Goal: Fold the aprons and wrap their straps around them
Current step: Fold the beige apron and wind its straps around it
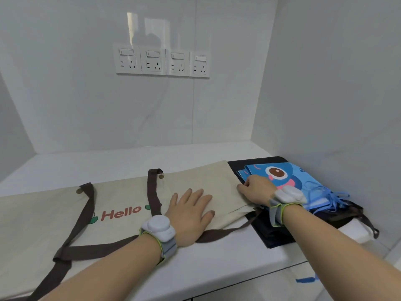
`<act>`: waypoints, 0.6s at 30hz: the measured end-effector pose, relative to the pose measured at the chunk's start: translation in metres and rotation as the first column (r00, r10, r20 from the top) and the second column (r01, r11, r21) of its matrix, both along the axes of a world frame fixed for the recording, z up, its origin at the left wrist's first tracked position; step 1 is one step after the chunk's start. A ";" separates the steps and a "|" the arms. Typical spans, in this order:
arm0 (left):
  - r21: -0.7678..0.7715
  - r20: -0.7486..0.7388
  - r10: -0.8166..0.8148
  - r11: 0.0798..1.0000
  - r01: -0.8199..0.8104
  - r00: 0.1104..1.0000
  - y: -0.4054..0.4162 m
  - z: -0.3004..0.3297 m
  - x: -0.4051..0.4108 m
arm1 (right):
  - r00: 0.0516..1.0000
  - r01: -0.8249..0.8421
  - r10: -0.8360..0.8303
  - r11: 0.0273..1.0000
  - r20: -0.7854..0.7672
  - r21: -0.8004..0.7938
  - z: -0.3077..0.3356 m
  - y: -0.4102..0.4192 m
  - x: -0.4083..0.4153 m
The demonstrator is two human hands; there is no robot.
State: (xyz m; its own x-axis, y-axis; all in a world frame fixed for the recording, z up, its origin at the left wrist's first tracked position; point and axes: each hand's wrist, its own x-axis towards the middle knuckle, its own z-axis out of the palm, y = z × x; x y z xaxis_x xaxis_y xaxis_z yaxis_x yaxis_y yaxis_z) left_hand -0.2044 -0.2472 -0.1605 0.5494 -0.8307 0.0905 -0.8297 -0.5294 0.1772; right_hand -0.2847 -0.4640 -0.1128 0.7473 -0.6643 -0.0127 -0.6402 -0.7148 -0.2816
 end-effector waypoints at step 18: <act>-0.076 -0.003 0.000 0.997 0.000 1.000 -0.003 0.013 0.002 | 0.951 -0.068 0.060 0.998 0.304 0.017 0.009 0.003 -0.010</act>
State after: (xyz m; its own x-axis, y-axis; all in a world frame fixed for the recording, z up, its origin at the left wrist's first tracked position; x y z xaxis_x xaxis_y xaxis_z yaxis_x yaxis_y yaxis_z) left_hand -0.2021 -0.2504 -0.1476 0.5495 -0.8216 0.1518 -0.8292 -0.5141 0.2194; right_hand -0.2949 -0.4605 -0.1040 0.7595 -0.6176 0.2044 -0.4747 -0.7410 -0.4749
